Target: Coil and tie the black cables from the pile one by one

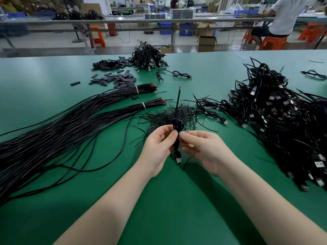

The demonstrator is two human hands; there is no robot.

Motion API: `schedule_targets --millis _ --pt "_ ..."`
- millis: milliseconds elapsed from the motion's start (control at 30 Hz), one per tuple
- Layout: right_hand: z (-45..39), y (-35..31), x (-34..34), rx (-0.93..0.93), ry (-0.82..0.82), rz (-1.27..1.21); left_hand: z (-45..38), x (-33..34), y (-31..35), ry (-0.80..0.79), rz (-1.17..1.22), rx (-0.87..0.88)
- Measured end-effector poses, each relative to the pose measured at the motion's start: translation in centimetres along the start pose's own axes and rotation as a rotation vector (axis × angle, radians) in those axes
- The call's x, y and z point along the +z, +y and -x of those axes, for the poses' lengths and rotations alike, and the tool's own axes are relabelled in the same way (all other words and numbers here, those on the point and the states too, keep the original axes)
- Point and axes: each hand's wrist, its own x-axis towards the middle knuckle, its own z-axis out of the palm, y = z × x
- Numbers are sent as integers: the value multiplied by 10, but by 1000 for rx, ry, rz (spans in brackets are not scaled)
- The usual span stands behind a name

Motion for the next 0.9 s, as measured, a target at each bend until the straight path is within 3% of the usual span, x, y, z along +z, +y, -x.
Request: schedule_targets --millis 67,167,233,300,433,533,667,900 --pt "1 4 2 -318 92 382 -1 1 -1 22 18 -12" --pt "0 6 -5 -1146 195 1295 -2 -1 2 44 33 -64" --pt "-3 6 -11 -1363 102 1482 -1 -1 3 40 34 -82" --pt "-3 4 -9 -1152 90 1288 -1 -1 2 45 56 -68" --pt "0 -4 -2 -304 95 572 -3 -3 2 75 125 -42" --pt "-1 -6 -5 31 66 222 -3 -3 -1 20 55 -28" --pt "0 -7 -5 232 -9 97 -2 -3 -2 -26 24 -4" --pt "1 -13 -6 217 -54 -91 -1 -2 -3 -41 10 24"
